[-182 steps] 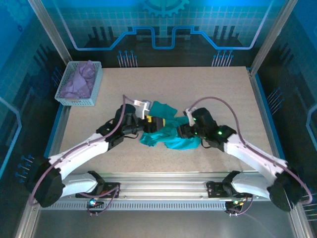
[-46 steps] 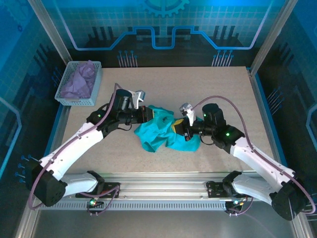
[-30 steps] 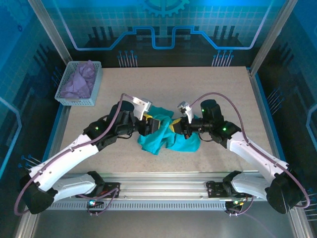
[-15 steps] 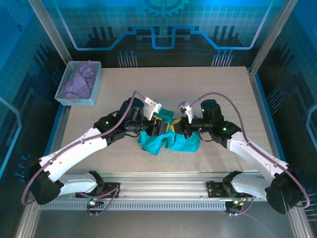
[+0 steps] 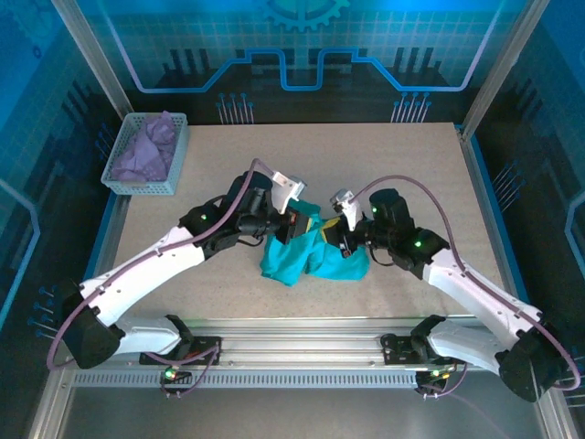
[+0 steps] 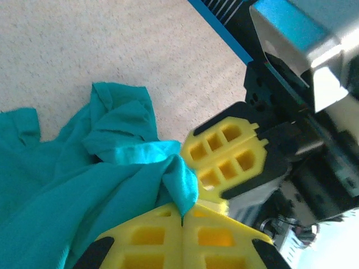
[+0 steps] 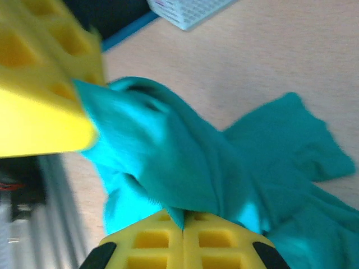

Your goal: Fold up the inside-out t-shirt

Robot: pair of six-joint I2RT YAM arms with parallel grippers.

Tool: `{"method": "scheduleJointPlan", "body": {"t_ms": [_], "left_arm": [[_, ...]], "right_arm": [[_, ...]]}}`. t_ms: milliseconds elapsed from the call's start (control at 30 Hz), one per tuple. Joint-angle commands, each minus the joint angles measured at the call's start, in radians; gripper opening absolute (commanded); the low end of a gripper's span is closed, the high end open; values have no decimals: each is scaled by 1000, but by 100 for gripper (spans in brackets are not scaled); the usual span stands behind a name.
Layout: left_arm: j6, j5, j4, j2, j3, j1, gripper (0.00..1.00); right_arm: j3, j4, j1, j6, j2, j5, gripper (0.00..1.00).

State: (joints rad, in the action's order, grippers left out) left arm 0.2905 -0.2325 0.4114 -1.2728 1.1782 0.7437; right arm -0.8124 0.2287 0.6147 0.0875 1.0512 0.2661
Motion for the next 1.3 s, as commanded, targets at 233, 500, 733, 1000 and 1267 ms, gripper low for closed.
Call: {"method": "scheduleJointPlan", "body": {"t_ms": [233, 500, 733, 1000, 1267], "left_arm": [[211, -183, 163, 73, 136, -65, 0], [311, -198, 36, 111, 45, -141, 0], [329, -207, -6, 113, 26, -164, 0], [329, -204, -20, 118, 11, -175, 0], [390, -218, -95, 145, -15, -269, 0]], "right_arm": [[-104, 111, 198, -156, -3, -790, 16], [-45, 123, 199, -165, -168, -543, 32], [-3, 40, 215, -153, -207, -265, 41], [-16, -74, 267, -114, -19, -203, 28], [94, -132, 311, -122, -6, -113, 14]]}}
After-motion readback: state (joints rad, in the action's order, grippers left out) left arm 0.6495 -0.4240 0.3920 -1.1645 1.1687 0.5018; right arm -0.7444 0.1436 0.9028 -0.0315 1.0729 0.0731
